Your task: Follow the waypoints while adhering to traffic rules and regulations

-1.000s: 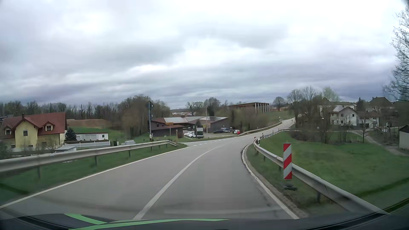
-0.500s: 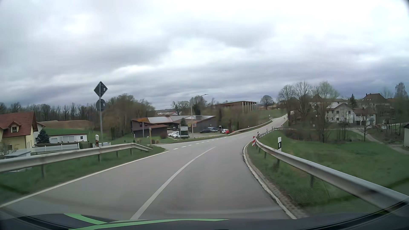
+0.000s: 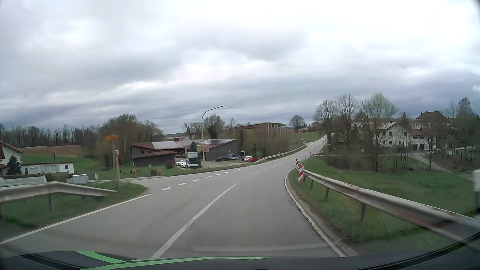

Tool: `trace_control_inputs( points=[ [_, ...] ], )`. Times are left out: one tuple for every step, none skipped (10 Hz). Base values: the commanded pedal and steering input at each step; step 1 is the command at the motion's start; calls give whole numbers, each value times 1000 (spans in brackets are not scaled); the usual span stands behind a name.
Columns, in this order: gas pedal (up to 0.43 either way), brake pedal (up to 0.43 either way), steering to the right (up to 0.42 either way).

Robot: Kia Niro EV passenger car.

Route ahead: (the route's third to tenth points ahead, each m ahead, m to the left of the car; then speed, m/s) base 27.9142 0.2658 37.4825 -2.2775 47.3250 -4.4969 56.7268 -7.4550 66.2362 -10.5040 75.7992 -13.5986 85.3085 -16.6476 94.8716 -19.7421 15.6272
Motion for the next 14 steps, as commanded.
trace_control_inputs(
  points=[
    [0, 0, 39],
    [0, 0, 39],
    [0, 0, 39],
    [0, 0, 38],
    [8, 0, 37],
    [8, 0, 36],
    [8, 0, 37],
    [8, 0, 36],
    [8, 0, 35],
    [8, 0, 35],
    [8, 0, 34],
    [20, 0, 33],
    [20, 0, 32],
    [20, 0, 31]
  ],
)
